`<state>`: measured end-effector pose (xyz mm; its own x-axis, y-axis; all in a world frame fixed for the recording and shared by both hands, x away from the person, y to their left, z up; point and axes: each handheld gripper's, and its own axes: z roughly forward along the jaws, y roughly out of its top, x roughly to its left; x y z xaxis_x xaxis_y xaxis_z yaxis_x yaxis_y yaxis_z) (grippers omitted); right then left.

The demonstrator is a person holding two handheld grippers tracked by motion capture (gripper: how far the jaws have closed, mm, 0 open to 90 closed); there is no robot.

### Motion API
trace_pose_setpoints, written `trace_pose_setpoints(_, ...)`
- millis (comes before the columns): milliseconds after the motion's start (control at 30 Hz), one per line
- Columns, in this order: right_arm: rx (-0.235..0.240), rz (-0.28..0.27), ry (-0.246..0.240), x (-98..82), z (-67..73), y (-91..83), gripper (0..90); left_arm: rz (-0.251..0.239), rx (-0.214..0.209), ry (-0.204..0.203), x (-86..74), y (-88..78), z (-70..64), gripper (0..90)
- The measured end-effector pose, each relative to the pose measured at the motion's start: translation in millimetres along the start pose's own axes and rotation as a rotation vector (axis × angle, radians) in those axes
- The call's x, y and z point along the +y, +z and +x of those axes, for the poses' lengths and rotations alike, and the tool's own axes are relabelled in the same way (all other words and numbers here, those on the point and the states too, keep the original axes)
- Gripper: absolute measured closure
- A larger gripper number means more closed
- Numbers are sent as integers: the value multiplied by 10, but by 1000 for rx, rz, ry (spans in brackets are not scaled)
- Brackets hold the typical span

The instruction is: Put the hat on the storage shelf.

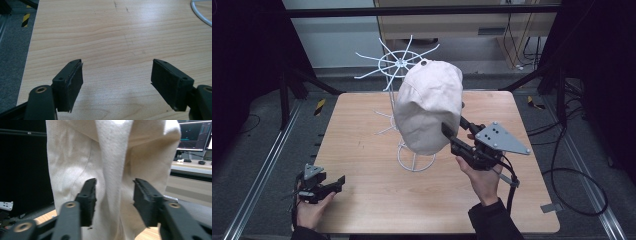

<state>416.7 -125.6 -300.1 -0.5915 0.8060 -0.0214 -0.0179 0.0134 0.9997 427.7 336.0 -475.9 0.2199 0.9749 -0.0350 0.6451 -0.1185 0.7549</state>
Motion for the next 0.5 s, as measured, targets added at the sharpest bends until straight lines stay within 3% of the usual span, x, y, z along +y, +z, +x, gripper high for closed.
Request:
trace_pose_setpoints(233, -5, 32, 9, -141, -36, -133, 359, 2, 1, 0, -2, 0, -5, 252)
trace_pose_setpoints(500, -16, 79, 33, -346, -113, -339, 301, -4, 2, -4, -4, -7, -5, 252)
